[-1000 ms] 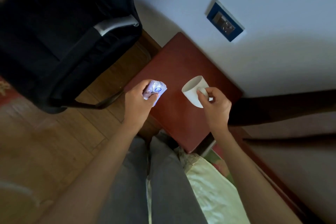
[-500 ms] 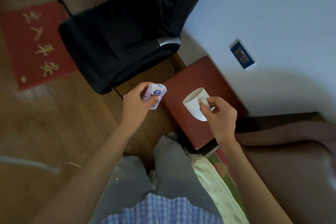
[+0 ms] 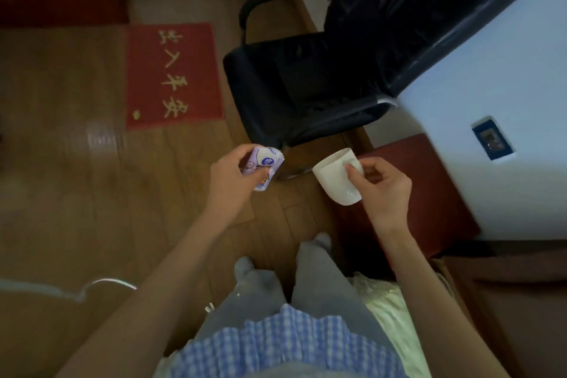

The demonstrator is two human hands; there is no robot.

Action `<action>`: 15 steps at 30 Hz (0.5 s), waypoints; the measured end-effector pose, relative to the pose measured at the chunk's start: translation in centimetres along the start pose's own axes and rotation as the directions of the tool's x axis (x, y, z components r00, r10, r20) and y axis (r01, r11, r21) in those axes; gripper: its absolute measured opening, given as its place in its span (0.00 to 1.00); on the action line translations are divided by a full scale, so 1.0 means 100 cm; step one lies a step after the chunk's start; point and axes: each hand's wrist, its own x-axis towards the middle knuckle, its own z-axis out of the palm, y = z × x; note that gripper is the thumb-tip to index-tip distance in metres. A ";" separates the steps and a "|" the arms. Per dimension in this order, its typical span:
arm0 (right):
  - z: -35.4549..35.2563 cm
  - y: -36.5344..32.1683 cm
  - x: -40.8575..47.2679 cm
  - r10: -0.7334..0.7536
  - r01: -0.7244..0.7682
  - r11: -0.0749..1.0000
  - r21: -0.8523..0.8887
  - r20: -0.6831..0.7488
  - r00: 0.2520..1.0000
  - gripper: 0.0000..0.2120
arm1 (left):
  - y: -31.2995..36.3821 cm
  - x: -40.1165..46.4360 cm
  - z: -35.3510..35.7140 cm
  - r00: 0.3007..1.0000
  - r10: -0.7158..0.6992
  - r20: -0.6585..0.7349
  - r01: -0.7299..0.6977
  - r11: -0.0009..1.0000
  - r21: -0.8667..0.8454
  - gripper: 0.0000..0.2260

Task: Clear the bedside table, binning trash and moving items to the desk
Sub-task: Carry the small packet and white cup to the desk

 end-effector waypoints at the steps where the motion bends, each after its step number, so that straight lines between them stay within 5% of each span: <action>1: 0.012 -0.012 -0.003 -0.018 0.018 1.000 0.008 0.016 1.000 0.02 | -0.004 -0.002 -0.016 1.000 -0.007 -0.010 0.007 1.000 -0.009 0.14; 15: 0.164 -0.110 0.065 -0.170 0.187 0.982 -0.019 0.325 0.930 0.07 | -0.045 0.031 -0.161 0.909 -0.223 -0.352 0.192 0.974 -0.119 0.13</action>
